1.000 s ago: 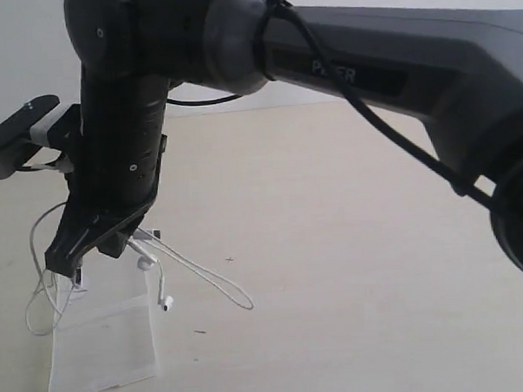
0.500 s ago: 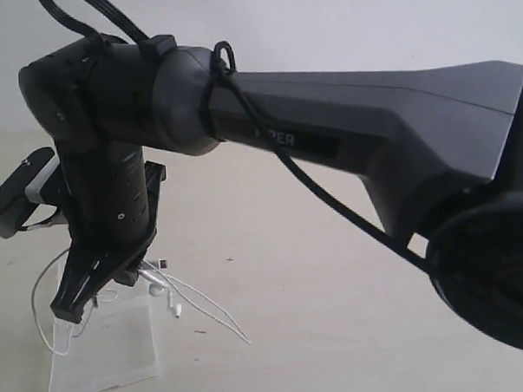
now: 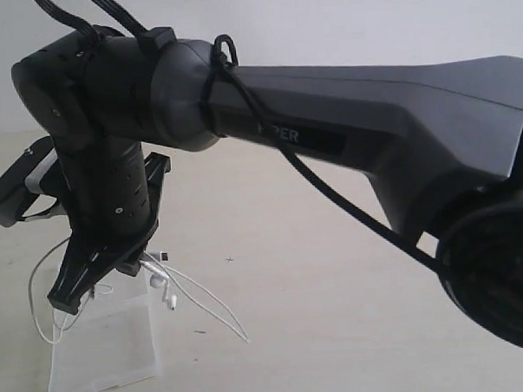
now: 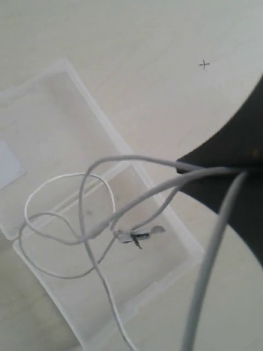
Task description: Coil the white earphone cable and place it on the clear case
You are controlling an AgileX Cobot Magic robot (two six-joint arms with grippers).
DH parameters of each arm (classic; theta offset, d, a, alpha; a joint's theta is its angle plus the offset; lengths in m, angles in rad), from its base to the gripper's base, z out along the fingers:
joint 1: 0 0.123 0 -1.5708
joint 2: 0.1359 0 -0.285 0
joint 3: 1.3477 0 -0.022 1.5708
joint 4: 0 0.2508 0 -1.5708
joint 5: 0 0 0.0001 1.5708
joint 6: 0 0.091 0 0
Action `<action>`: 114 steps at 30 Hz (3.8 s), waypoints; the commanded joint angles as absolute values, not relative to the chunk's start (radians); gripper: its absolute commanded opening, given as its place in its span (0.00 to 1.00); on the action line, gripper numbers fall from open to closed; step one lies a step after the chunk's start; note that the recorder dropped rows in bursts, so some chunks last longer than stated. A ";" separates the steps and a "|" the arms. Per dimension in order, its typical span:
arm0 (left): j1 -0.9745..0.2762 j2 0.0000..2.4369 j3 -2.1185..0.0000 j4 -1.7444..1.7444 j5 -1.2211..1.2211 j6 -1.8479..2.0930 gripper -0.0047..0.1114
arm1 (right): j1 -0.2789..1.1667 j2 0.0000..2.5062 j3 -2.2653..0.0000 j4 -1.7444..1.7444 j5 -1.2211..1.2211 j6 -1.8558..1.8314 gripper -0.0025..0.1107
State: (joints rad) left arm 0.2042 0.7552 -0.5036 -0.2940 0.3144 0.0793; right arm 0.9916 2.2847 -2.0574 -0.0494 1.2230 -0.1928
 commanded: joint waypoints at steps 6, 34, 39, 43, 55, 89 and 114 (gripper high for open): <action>0.197 0.756 -0.500 -0.299 0.340 0.073 0.04 | 0.994 2.275 -2.062 -0.011 1.221 -0.192 0.02; 0.242 0.758 -0.464 -0.275 0.282 0.046 0.04 | 1.035 2.421 -2.090 0.073 1.221 -0.206 0.02; 0.242 0.758 -0.435 -0.286 0.277 0.046 0.04 | 1.035 2.419 -2.162 0.073 1.221 -0.180 0.02; 0.242 0.758 -0.427 -0.294 0.274 0.046 0.04 | 1.035 2.419 -2.171 0.073 1.221 -0.180 0.02; 0.242 0.758 -0.427 -0.294 0.274 0.046 0.04 | 1.035 2.375 -2.208 0.013 1.221 -0.180 0.02; 0.242 0.758 -0.427 -0.292 0.274 0.049 0.04 | 1.033 2.396 -2.148 -0.013 1.221 -0.129 0.02; 0.242 0.758 -0.427 -0.292 0.275 0.052 0.04 | 1.012 2.389 -2.041 0.098 1.221 -0.164 0.02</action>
